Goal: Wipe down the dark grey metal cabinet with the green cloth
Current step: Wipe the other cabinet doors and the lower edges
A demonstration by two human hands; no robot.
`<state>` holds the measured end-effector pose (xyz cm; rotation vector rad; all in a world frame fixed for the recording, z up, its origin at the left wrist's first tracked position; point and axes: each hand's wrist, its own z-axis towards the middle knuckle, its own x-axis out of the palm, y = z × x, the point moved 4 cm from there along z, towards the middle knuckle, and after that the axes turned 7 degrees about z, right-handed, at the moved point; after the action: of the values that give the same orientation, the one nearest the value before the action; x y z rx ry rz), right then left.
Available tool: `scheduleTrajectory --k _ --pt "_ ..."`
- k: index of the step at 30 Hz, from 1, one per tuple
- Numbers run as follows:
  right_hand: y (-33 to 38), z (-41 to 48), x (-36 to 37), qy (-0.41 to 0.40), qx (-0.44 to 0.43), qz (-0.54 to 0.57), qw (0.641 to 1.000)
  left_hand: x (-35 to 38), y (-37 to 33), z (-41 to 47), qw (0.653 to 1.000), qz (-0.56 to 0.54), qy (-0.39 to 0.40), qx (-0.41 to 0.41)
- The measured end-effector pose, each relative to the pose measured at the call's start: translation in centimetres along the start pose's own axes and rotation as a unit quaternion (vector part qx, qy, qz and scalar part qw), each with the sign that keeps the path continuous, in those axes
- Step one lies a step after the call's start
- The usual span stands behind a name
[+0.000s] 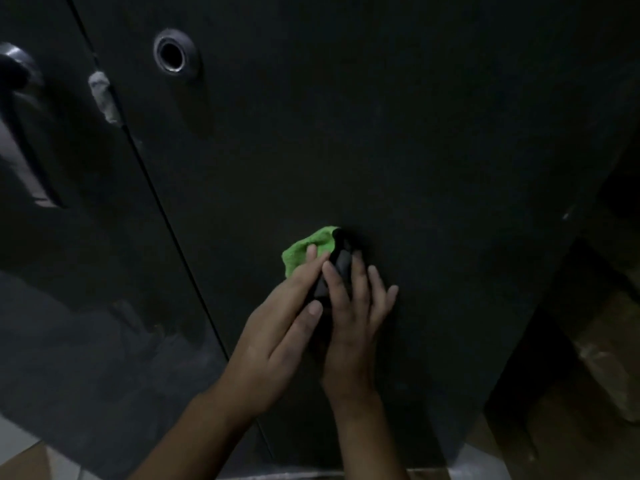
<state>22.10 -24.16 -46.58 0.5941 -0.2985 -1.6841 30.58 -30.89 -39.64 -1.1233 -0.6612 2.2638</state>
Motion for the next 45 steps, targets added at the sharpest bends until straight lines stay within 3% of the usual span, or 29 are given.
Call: scheduleTrajectory --k 3,5,8,11,14,18,23,27,31,36,40,42,45 --pt "-1.2 2.6 -2.6 -0.056 -0.023 -0.061 0.996 -0.8 -0.7 1.1 0.995 0.095 0.005 0.027" --pt "-1.6 4.0 -3.9 -0.056 -0.034 -0.072 0.995 -1.9 -0.2 1.0 0.986 0.163 -0.027 0.000" --pt "-1.6 5.4 -5.1 -0.092 -0.016 -0.047 0.995 -2.5 0.1 0.3 0.969 0.245 -0.044 -0.005" --pt "-2.6 6.9 -7.3 -0.193 0.011 0.030 0.981 -2.8 0.6 -0.3 0.942 0.331 -0.049 0.028" --pt "-4.9 8.1 -9.9 -0.287 0.054 0.071 0.954 -3.6 1.7 -0.9 0.933 0.356 -0.048 0.001" --pt "-3.9 8.1 -9.4 -0.306 0.102 0.080 0.943 -2.9 2.2 -1.1 0.938 0.344 -0.031 -0.028" --pt "1.0 10.0 -7.5 -0.238 0.068 0.020 0.969 -3.3 1.8 -0.7 0.947 0.316 -0.033 -0.044" --pt "5.1 12.9 -5.5 -0.189 -0.028 0.013 0.981 -4.6 0.9 -0.9 0.962 0.272 -0.028 -0.026" --pt "9.8 13.0 -2.0 -0.067 -0.146 -0.037 0.986 -6.2 -1.3 -0.9 0.967 0.233 -0.105 -0.016" --pt "11.8 10.1 1.5 0.115 -0.317 -0.074 0.938 -10.1 -1.7 -2.3 0.941 0.276 -0.143 -0.133" --pt "11.4 8.0 2.7 0.216 -0.372 -0.110 0.896 -13.8 0.0 -6.1 0.928 0.244 -0.129 -0.250" --pt "11.2 8.4 2.7 0.218 -0.395 -0.124 0.884 -15.3 0.4 -7.5 0.924 0.246 -0.139 -0.258" --pt "11.4 10.8 1.7 0.155 -0.431 -0.137 0.878 -18.2 -0.1 -7.5 0.918 0.263 -0.176 -0.239"
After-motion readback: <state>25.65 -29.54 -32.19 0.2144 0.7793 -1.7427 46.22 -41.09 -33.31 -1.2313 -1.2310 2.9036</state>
